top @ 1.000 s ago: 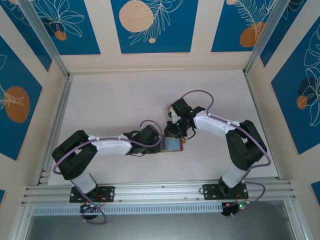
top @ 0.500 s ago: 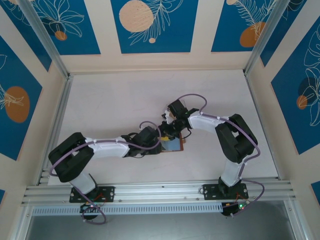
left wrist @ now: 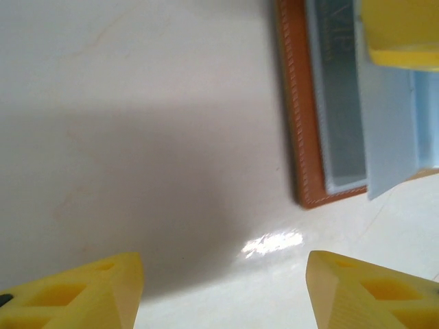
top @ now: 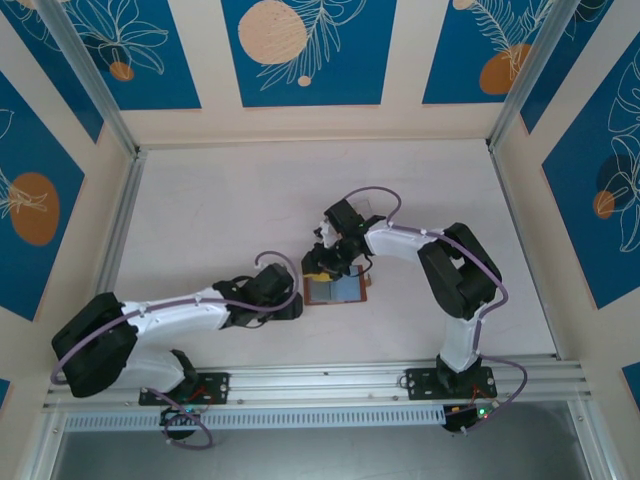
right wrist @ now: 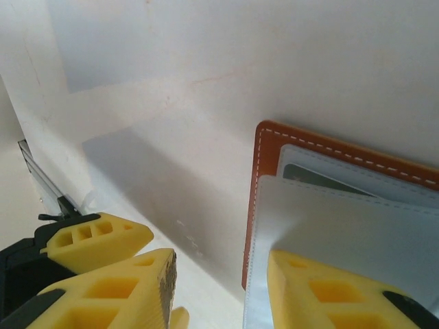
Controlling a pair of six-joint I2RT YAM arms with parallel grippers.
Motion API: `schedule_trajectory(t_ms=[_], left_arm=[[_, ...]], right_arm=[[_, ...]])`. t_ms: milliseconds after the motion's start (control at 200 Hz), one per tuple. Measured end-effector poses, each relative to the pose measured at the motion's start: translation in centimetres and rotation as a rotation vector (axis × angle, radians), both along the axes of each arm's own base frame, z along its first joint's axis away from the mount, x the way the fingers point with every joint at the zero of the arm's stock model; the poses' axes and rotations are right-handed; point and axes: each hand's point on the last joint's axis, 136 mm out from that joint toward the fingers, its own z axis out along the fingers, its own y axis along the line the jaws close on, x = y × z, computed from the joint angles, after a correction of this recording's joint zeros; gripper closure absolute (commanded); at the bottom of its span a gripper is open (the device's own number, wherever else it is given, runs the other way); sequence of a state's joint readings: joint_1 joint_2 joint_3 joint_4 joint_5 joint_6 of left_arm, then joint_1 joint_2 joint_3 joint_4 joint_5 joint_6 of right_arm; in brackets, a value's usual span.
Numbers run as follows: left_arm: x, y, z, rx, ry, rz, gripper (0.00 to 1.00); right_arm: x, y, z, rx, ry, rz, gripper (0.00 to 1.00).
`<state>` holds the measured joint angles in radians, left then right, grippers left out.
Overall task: Put the credit cards into the card holder
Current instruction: Flip over the card slot in the card holder, then pick up the credit card from the storage box.
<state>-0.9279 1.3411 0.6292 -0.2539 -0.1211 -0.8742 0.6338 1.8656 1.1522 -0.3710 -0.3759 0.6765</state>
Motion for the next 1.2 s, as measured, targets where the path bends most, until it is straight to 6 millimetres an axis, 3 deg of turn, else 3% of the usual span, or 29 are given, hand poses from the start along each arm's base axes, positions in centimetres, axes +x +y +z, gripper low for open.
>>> schedule_trajectory(t_ms=[130, 390, 555, 705, 805, 930, 1070, 1200], left_arm=[[1.4, -1.9, 0.4, 0.000, -0.013, -0.018, 0.34], [3.1, -4.0, 0.8, 0.000, -0.039, -0.054, 0.34], [3.3, -3.5, 1.7, 0.013, -0.065, -0.038, 0.33], [3.7, -2.7, 4.6, -0.014, -0.133, -0.012, 0.29], [3.8, -2.8, 5.4, -0.021, -0.147, -0.022, 0.27], [4.4, -4.1, 4.8, 0.007, -0.127, -0.055, 0.27], [4.9, -5.5, 2.9, 0.037, -0.086, -0.088, 0.28], [4.8, -5.5, 2.0, 0.052, -0.067, -0.091, 0.29]], right_arm=[[0.9, -1.2, 1.7, -0.031, -0.057, -0.022, 0.55], [5.1, -5.8, 6.9, -0.105, -0.219, -0.133, 0.59], [5.8, -7.9, 6.6, -0.166, -0.224, -0.162, 0.63], [6.0, -9.0, 6.2, -0.202, -0.219, -0.177, 0.64], [6.6, -10.3, 5.9, -0.243, -0.227, -0.203, 0.63], [8.0, -12.1, 6.3, -0.310, -0.249, -0.239, 0.63], [11.3, -12.8, 7.2, -0.370, -0.313, -0.269, 0.64], [13.2, -13.0, 6.2, -0.425, -0.320, -0.267, 0.64]])
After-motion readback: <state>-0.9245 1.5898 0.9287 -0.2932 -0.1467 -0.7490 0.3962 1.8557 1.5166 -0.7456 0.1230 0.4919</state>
